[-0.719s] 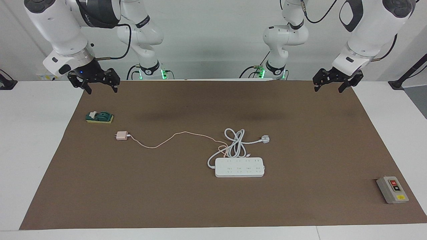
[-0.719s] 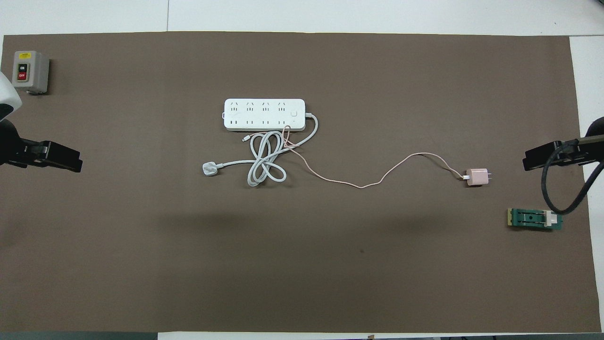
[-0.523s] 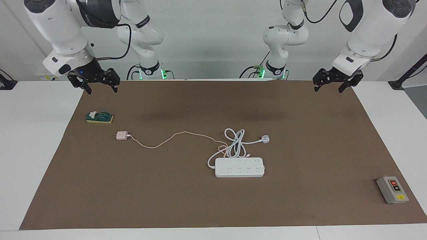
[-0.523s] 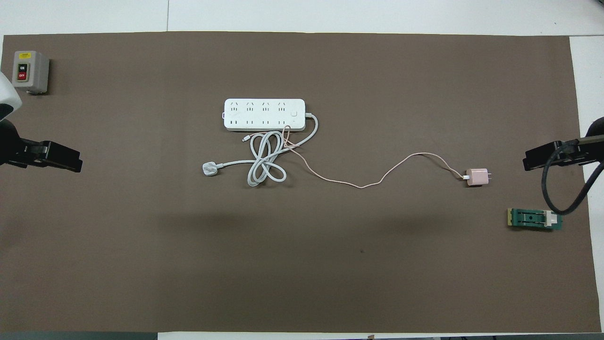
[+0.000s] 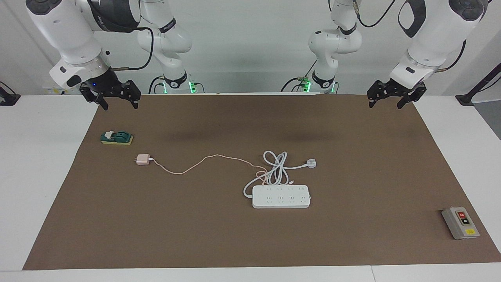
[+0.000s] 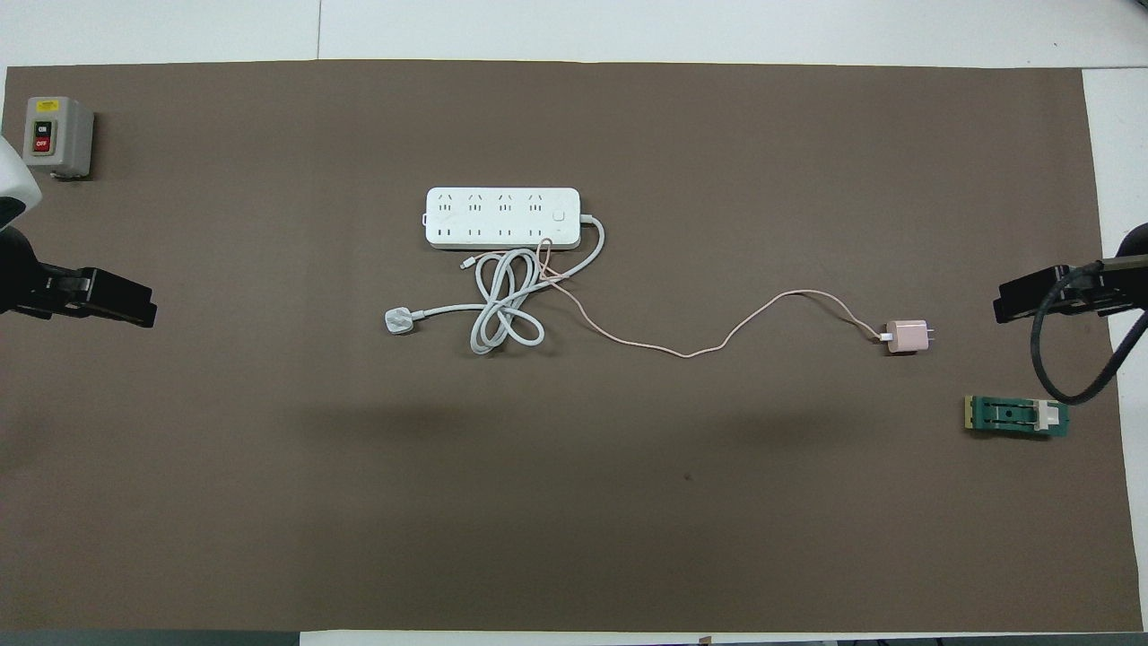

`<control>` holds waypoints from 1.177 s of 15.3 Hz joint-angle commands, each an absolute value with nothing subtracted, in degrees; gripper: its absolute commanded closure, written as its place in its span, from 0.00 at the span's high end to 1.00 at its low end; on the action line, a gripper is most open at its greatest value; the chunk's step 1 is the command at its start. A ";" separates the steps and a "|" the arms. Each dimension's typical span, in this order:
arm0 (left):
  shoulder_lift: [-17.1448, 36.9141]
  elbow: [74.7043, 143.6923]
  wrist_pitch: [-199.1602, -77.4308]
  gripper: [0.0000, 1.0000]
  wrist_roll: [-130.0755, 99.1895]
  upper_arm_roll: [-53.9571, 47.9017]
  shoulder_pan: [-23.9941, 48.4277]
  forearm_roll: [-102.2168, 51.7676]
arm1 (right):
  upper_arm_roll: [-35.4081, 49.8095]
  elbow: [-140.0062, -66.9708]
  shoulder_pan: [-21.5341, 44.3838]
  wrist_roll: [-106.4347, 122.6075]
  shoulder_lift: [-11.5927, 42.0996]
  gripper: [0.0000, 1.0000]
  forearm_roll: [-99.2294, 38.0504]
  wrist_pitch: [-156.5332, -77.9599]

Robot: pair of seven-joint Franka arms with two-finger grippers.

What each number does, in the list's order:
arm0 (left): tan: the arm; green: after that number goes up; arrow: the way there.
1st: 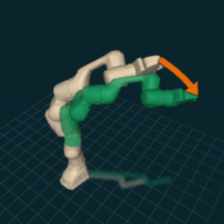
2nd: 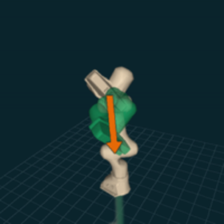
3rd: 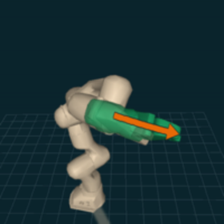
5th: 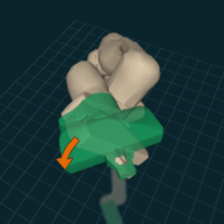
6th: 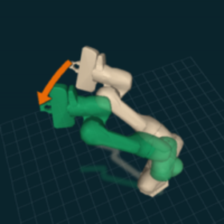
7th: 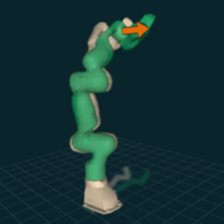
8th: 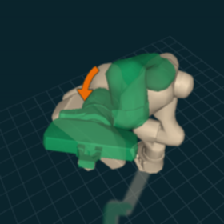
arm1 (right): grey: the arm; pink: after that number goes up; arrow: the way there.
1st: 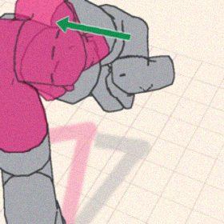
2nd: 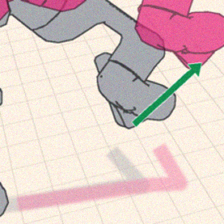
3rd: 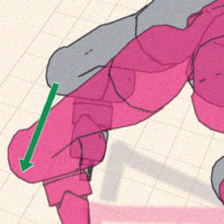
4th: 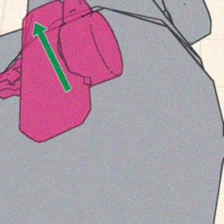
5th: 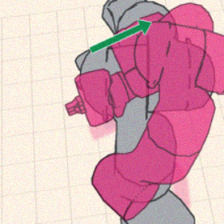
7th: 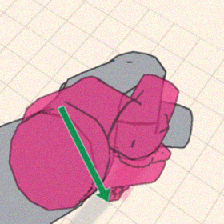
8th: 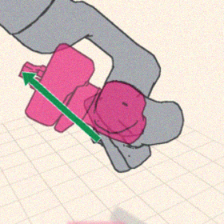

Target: Plug charger into power strip

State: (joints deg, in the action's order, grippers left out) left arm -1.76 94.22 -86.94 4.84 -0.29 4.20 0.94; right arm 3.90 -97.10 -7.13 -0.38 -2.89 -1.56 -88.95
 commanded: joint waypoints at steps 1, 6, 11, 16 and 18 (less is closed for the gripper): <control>-2.99 95.18 -86.48 1.00 5.10 -0.35 3.87 0.62 | 4.22 -99.93 -9.22 -11.56 -3.08 1.00 -5.96 -89.30; -2.99 95.10 -86.48 1.00 5.10 -0.35 3.87 0.62 | 4.22 -101.77 -16.16 -24.68 2.63 1.00 -13.26 -88.16; -2.99 95.18 -86.48 1.00 5.10 -0.35 3.95 0.62 | 4.13 -103.88 -22.40 -33.29 8.69 1.00 -20.72 -88.59; -2.99 95.10 -86.48 1.00 5.10 -0.35 3.87 0.62 | 3.96 -107.32 -25.48 -41.74 12.11 1.00 -28.64 -91.93; -2.99 95.10 -86.48 1.00 5.10 -0.35 3.87 0.62 | 3.78 -107.32 -26.97 -41.75 15.01 1.00 -30.05 -92.55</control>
State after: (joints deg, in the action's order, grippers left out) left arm -1.76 94.22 -86.94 4.84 -0.29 4.20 0.94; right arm 3.43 -106.93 -24.62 -40.88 12.19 -27.26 -91.40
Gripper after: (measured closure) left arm 0.000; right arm 0.000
